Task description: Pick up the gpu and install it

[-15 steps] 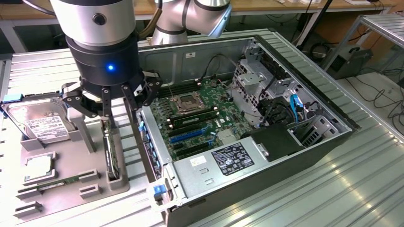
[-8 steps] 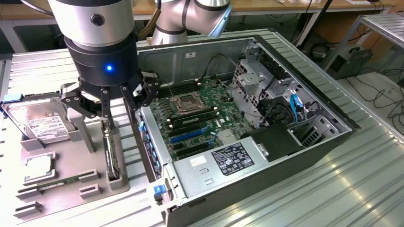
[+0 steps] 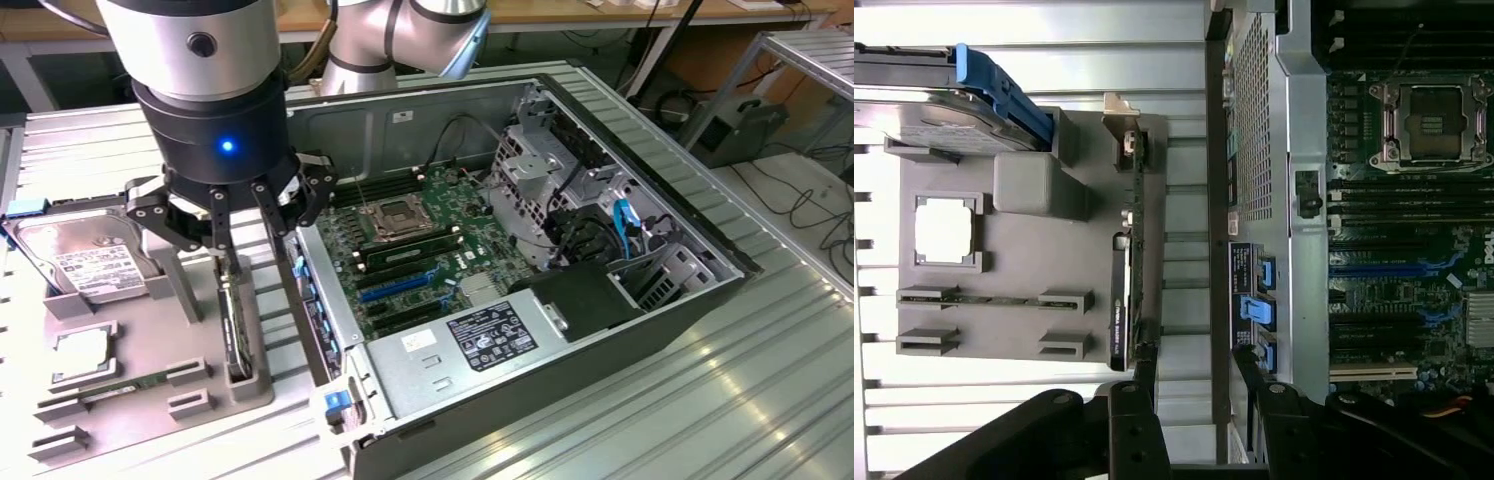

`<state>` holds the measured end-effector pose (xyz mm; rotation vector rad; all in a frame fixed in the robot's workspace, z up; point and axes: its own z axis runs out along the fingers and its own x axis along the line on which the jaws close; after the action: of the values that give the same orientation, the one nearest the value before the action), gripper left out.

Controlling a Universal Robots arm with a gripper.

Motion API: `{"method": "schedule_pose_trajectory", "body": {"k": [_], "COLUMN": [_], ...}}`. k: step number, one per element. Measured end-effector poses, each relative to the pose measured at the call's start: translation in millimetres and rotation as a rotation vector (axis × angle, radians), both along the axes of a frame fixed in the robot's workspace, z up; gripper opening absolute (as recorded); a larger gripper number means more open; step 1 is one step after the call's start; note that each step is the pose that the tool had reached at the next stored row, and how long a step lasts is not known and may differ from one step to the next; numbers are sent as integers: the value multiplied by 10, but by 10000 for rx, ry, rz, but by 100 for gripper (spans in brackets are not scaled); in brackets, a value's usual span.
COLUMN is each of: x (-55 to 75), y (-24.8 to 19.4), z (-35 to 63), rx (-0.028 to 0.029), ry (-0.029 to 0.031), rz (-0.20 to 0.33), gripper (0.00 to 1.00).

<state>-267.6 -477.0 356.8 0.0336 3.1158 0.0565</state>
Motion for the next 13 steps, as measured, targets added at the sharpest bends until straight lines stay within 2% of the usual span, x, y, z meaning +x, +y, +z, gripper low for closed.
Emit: {"method": "schedule_pose_trajectory", "body": {"k": [3,13], "x": [-48,-72], "y": [0,0], "z": [-22,-29], "rx": [0,0], "ry": [0,0], "rz": [0,0], "gripper": [42,42]}}
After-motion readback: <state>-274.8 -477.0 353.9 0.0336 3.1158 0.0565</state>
